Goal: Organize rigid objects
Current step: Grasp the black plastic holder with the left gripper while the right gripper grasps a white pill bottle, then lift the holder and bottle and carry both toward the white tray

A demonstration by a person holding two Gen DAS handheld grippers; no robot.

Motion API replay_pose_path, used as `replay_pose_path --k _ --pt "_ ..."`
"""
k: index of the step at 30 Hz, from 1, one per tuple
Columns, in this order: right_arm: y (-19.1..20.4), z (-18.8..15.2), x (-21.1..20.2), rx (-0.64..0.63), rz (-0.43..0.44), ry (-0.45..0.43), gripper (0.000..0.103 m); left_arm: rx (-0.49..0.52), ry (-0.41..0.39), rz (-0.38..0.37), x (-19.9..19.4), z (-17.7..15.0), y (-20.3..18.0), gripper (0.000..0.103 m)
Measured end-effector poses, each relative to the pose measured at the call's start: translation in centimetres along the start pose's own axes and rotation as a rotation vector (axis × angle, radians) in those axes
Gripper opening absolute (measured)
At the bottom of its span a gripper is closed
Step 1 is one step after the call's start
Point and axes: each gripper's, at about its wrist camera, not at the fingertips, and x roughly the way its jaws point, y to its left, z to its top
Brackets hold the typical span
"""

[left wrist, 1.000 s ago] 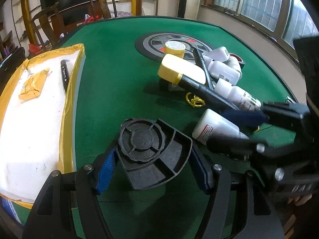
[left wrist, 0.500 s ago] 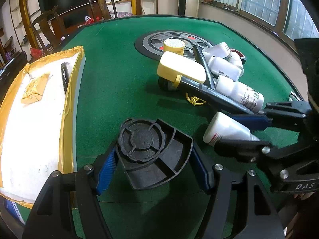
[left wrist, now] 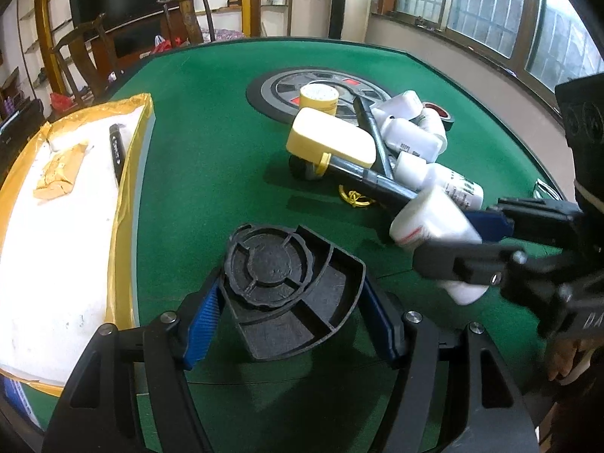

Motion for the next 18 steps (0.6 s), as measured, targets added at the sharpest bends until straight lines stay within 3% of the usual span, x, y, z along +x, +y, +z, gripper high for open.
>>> replay_pose_path --k 18 --pt "0.0 0.7 -1.1 0.039 0.03 -0.083 0.032 0.0 -0.01 -0.005 -0.2 -0.1 0.1 0.067"
